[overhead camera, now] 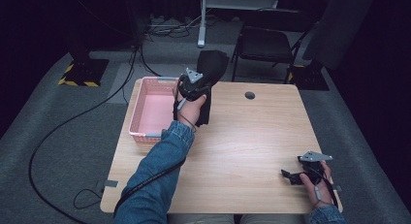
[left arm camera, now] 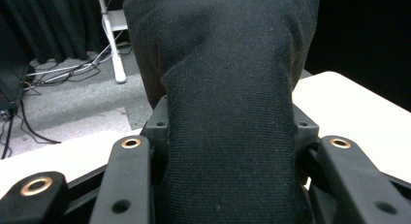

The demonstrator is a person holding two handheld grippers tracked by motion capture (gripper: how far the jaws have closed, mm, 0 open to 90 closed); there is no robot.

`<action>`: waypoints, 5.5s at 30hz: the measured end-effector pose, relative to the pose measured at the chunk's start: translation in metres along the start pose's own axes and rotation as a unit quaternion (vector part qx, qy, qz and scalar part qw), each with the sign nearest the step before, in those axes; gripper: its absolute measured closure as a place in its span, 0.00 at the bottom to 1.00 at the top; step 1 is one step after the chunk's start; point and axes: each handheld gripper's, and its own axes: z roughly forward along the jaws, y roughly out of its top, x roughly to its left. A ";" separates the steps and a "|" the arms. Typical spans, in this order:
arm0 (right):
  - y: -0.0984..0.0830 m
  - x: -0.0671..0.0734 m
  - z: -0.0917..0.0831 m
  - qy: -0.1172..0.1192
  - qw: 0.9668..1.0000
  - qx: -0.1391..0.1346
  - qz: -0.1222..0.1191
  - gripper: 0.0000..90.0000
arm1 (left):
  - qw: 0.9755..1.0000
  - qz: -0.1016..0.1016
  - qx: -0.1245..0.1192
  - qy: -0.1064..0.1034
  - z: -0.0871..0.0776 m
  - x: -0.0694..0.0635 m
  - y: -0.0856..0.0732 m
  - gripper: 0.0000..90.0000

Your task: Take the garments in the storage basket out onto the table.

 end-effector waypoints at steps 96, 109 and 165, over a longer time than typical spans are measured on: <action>0.000 -0.001 0.000 0.005 1.000 0.001 -0.005 0.00 | 0.994 -0.002 0.086 -0.069 0.086 -0.079 -0.077 0.56; 0.000 -0.001 0.000 0.007 1.000 0.000 -0.006 0.00 | 0.991 -0.006 0.105 -0.078 0.094 -0.081 -0.083 0.45; 0.000 -0.001 0.000 0.006 1.000 0.000 -0.005 0.00 | 0.995 0.018 0.034 -0.087 -0.009 -0.064 -0.052 0.00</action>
